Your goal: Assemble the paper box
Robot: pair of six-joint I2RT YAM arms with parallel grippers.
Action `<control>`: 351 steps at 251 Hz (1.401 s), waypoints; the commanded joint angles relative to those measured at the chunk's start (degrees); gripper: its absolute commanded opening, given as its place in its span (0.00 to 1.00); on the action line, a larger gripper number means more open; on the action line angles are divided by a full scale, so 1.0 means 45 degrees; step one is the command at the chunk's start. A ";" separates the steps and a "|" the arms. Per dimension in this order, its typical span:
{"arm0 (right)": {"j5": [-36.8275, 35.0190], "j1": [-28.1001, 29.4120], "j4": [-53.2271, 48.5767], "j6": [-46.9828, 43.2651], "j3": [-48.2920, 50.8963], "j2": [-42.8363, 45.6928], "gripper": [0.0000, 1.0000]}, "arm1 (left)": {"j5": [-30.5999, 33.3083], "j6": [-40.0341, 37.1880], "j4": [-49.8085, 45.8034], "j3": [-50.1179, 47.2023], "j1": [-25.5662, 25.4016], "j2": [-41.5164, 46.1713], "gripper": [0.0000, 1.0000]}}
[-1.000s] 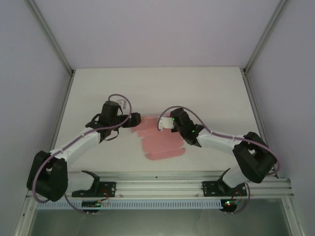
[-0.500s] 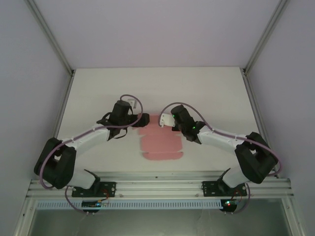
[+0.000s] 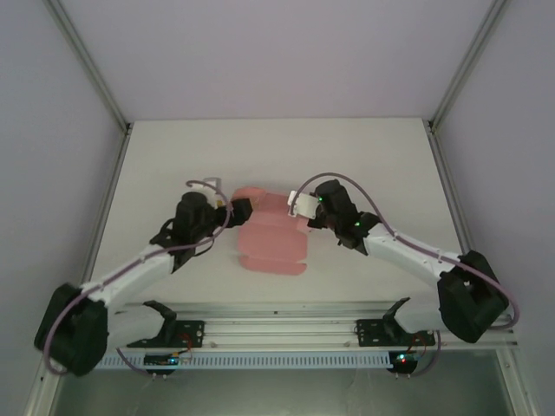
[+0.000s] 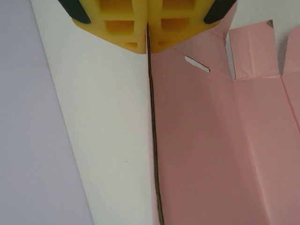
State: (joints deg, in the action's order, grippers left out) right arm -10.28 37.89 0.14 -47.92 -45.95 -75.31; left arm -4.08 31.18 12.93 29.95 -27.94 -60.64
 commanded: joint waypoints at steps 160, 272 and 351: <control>0.2243 -0.1022 -0.1360 0.1588 -0.0374 0.0505 0.00 | -0.6393 0.1470 0.4805 -0.1678 0.2802 -0.2317 0.45; 0.2336 -0.1138 -0.1561 0.1928 -0.0595 0.0252 0.00 | -0.7530 0.1943 0.6763 -0.1679 0.2669 -0.3610 0.20; 0.1507 -0.1008 -0.1690 0.2109 -0.0976 -0.0154 0.00 | -0.5512 -0.0480 0.3620 -0.1023 0.1052 -0.1841 0.00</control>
State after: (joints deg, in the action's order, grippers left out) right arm -1.85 32.97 -6.59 -40.05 -47.57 -75.05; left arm -34.65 36.62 37.50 21.41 -18.83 -73.73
